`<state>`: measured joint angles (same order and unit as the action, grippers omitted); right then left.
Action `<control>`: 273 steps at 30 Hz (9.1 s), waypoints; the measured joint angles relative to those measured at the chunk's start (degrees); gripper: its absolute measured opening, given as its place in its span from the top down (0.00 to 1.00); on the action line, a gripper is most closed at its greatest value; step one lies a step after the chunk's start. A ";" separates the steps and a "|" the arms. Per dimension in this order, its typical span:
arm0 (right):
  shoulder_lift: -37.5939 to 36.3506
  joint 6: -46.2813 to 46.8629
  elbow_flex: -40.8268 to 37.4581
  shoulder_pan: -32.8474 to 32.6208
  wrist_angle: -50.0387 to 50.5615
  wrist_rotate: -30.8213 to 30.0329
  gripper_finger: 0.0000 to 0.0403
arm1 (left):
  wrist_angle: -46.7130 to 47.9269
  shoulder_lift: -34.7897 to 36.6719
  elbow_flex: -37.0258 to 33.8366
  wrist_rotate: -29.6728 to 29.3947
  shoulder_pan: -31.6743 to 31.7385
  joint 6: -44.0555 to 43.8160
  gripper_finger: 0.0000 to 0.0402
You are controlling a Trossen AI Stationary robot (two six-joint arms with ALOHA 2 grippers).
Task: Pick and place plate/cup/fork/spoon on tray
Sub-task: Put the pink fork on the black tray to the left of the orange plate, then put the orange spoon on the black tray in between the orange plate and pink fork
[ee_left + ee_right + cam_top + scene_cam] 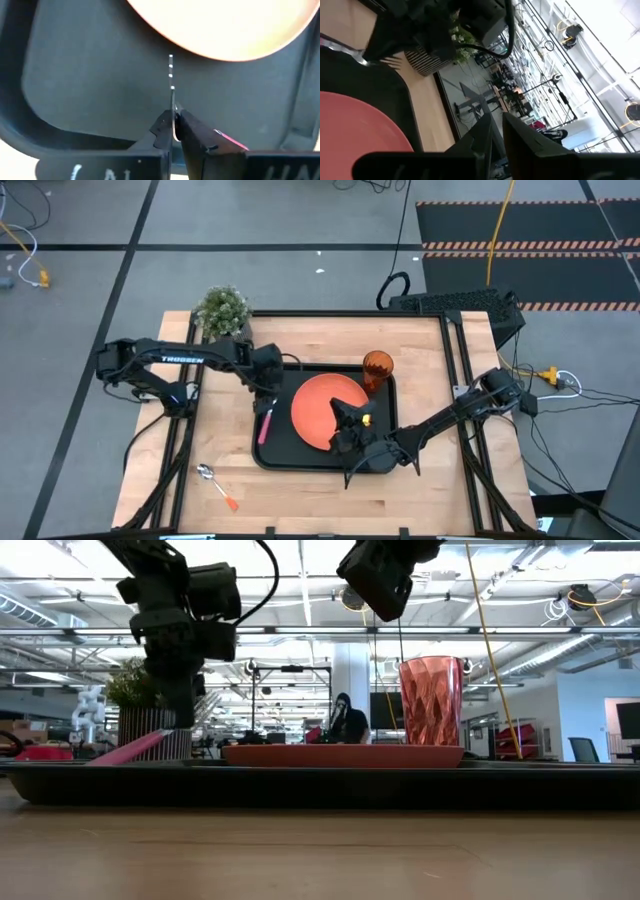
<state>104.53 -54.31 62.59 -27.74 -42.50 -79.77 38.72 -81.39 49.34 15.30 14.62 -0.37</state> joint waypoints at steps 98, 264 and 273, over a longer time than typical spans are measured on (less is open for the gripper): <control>-34.83 14.75 -9.35 26.06 6.30 36.50 0.91 | 33.70 -13.96 21.31 1.33 -51.62 -32.61 0.83; -35.98 15.48 -15.91 13.69 4.24 13.73 0.91 | 7.55 -25.11 18.58 -27.53 -16.74 87.41 0.95; -35.98 15.63 -15.91 13.69 5.01 13.73 0.91 | 7.55 -25.09 18.60 -27.42 -15.00 89.32 0.98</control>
<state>68.55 -38.68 46.68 -14.04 -37.49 -66.04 46.27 -106.48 67.94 -12.12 -0.38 88.95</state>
